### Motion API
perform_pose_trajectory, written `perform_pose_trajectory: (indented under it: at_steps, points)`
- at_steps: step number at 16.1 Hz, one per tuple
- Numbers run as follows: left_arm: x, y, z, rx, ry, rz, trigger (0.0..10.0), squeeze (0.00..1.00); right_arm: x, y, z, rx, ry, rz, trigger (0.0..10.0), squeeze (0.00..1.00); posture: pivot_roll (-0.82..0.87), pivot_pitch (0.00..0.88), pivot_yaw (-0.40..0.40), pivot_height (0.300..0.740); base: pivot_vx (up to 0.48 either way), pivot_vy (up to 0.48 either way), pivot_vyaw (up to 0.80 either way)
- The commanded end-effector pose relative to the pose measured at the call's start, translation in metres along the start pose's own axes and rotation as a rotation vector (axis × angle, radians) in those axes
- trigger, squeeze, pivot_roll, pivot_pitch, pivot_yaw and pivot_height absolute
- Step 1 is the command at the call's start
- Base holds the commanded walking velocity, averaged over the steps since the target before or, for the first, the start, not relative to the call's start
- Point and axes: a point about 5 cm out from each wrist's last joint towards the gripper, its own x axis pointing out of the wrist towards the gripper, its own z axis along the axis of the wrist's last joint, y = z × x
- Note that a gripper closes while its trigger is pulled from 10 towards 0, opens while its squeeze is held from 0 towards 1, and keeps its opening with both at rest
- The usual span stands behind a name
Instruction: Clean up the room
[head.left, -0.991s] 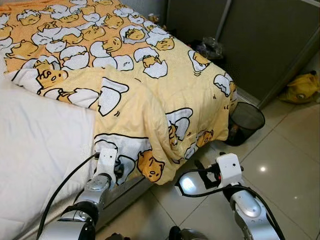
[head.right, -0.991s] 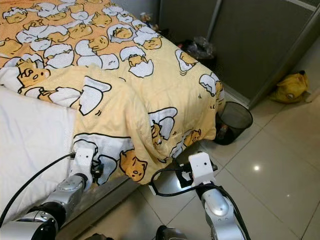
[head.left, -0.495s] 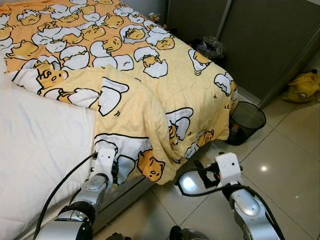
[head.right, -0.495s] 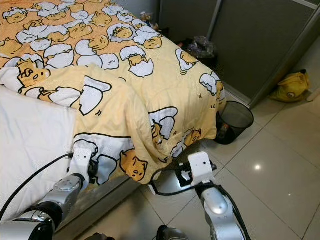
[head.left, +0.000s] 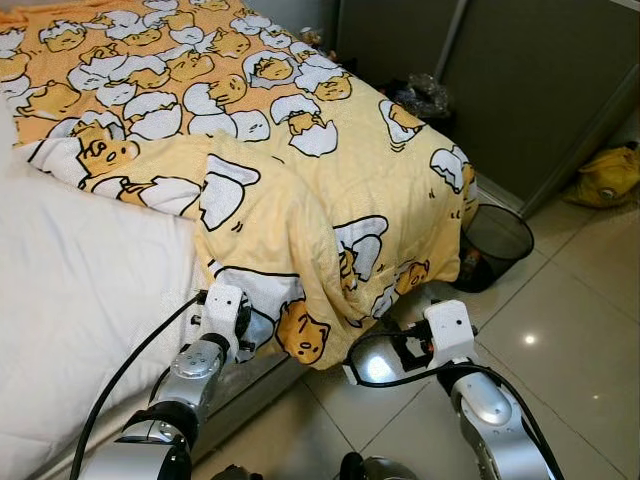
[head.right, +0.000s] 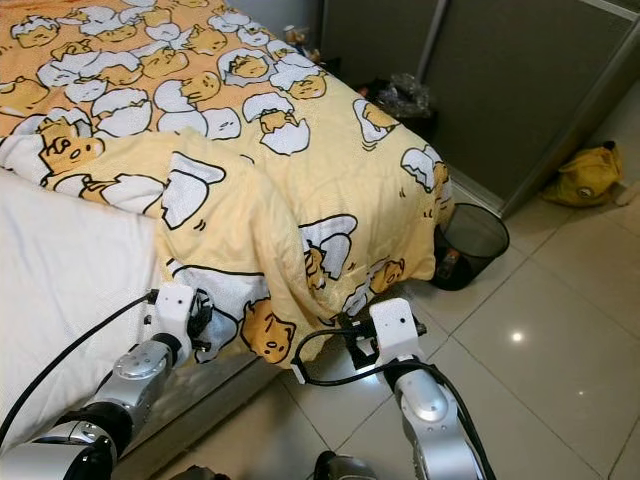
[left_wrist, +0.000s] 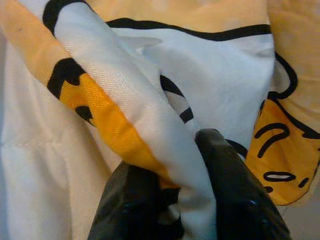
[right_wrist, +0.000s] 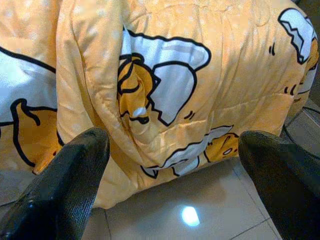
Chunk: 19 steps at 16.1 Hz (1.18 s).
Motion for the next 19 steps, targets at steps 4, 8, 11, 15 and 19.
perform_pose_trajectory:
  at_steps: [4, 8, 11, 15, 19]
  points:
    - [-0.005, 0.002, -0.015, 0.064, 0.067, -0.008, 0.0, 0.0, 0.002, 0.001, -0.001, -0.004, 0.004, 0.005, 10.0, 0.0, -0.05, 0.061, -0.034, 0.74, 0.0, 0.0, 0.0]
    - [-0.007, 0.013, -0.017, 0.137, 0.093, 0.04, 0.0, 0.0, 0.006, 0.002, 0.0, -0.006, 0.004, 0.016, 10.0, 0.0, -0.04, 0.06, -0.039, 0.74, 0.0, 0.0, 0.0]
    - [-0.007, 0.01, -0.017, 0.189, 0.104, -0.033, 0.0, 0.0, 0.01, 0.003, 0.001, -0.008, 0.004, 0.024, 10.0, 0.0, -0.03, 0.052, -0.037, 0.74, 0.0, 0.0, 0.0]
    - [-0.008, 0.02, -0.018, 0.211, 0.139, -0.064, 10.0, 0.0, 0.017, 0.003, 0.004, -0.012, -0.002, 0.031, 10.0, 0.0, -0.02, 0.033, -0.033, 0.74, 0.0, 0.0, 0.0]
    - [-0.016, 0.036, -0.028, 0.288, 0.188, -0.044, 10.0, 0.0, 0.024, 0.007, 0.007, -0.016, -0.013, 0.049, 10.0, 0.0, 0.0, 0.021, -0.039, 0.74, 0.0, 0.0, 0.0]
